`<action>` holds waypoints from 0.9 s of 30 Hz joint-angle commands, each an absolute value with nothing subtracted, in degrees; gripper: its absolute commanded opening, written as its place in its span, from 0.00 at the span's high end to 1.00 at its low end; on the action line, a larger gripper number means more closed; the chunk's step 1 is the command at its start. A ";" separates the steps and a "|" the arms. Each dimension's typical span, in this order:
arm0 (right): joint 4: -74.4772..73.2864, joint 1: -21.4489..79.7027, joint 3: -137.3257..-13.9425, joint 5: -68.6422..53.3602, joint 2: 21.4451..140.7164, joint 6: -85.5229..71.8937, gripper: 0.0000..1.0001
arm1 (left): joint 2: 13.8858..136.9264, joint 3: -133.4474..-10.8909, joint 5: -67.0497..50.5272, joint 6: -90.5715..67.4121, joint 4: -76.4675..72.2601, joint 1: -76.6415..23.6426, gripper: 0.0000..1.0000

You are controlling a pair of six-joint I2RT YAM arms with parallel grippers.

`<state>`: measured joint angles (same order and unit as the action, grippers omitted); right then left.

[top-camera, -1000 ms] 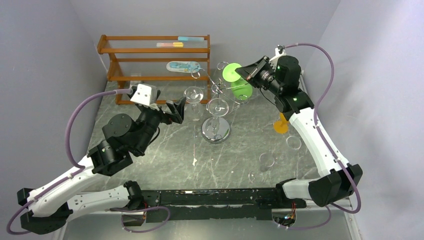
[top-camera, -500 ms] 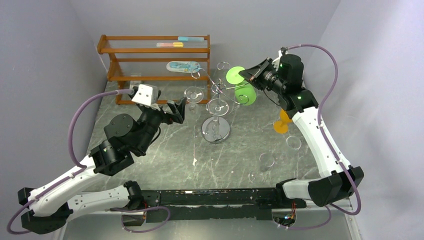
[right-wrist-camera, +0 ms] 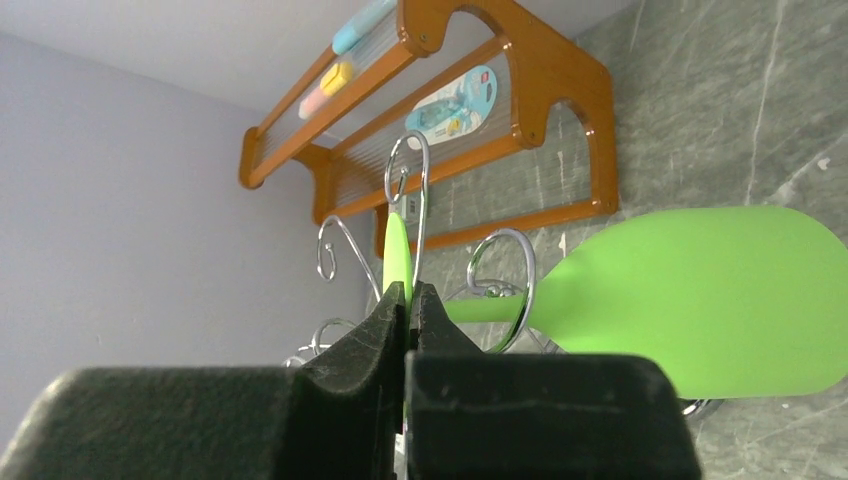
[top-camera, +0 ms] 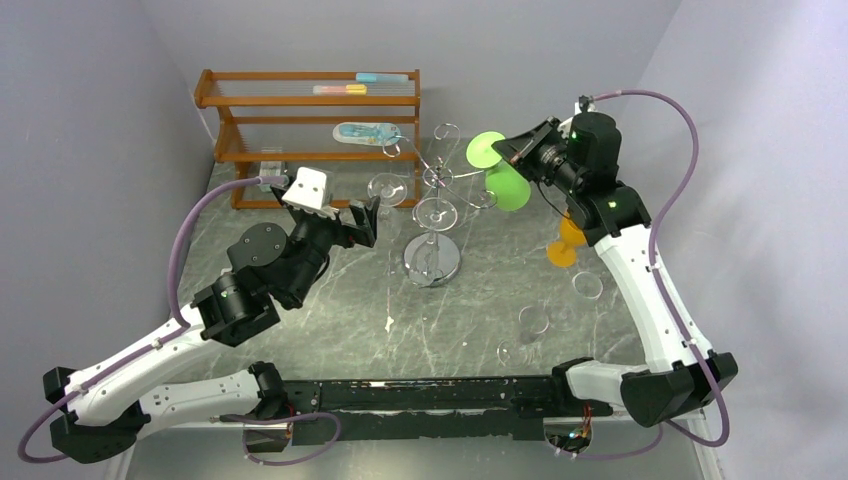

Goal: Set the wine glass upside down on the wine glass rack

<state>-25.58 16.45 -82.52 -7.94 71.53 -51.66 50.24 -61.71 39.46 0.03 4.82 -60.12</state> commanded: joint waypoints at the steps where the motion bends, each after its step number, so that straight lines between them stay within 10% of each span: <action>1: -23.93 15.74 -81.72 -4.84 70.06 -50.71 1.00 | 49.69 -62.36 39.56 0.54 5.39 -60.29 0.03; 19: -21.59 15.15 -82.08 -5.16 74.84 -46.10 0.90 | 49.19 -61.90 39.21 0.35 6.07 -60.29 0.03; 27: -23.50 14.81 -83.67 -4.42 75.34 -44.40 0.64 | 49.70 -61.67 40.12 0.35 5.45 -60.29 0.04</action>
